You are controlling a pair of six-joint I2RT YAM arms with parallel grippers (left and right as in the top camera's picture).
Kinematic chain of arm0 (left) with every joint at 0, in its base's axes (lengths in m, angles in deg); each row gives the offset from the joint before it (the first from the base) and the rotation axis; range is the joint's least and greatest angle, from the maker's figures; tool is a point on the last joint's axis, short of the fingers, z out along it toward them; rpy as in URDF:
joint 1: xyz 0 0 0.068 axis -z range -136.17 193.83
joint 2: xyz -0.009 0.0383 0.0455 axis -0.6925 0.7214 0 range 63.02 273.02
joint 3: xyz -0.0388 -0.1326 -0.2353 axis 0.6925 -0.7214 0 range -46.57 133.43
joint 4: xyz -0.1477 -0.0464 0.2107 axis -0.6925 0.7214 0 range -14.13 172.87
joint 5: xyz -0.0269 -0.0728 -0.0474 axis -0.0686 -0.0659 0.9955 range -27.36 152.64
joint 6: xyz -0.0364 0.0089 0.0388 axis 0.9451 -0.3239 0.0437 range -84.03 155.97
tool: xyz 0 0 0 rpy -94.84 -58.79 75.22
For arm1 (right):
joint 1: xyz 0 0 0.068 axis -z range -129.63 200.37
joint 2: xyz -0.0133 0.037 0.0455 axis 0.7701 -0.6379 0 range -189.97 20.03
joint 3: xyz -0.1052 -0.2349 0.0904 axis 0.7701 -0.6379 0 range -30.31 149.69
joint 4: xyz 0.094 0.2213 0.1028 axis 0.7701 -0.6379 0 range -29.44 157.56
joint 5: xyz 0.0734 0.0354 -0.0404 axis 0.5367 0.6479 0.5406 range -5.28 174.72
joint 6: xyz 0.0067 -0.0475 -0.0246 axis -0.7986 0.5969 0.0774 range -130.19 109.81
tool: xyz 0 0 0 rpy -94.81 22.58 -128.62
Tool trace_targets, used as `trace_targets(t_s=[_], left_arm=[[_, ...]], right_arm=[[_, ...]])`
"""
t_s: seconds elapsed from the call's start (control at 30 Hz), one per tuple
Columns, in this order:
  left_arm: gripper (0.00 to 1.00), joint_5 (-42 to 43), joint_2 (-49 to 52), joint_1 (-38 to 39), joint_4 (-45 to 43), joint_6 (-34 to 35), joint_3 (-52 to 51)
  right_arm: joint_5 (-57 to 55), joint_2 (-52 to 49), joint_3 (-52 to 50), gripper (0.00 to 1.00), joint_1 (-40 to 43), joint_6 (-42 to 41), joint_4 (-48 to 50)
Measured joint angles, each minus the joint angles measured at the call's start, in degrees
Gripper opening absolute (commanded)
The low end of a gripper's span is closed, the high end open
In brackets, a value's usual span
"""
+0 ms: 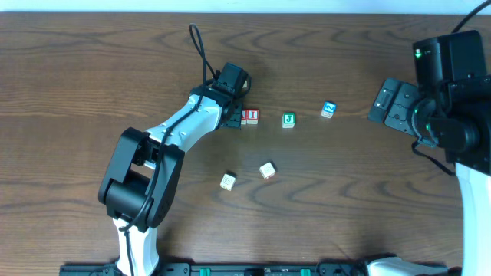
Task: Spell out Ai2
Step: 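Lift the left gripper up and back away from the AI blocks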
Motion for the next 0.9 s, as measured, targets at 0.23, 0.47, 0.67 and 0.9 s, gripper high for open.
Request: trace_targets(t_s=[0.23, 0.47, 0.67, 0.9], left_arm=[[0.66, 0.15, 0.00, 0.00, -0.20, 0.02, 0.00], [0.67, 0.15, 0.00, 0.00, -0.22, 0.00, 0.00], [0.67, 0.15, 0.00, 0.00, -0.20, 0.00, 0.00], [0.70, -1.99, 0.00, -0.07, 1.29, -0.74, 0.00]], right_arm=[[0.00, 0.00, 0.00, 0.99, 0.00, 0.00, 0.00], [0.00, 0.00, -0.02, 0.99, 0.00, 0.00, 0.00], [0.00, 0.00, 0.00, 0.99, 0.00, 0.00, 0.00], [0.00, 0.02, -0.02, 0.99, 0.00, 0.00, 0.00]])
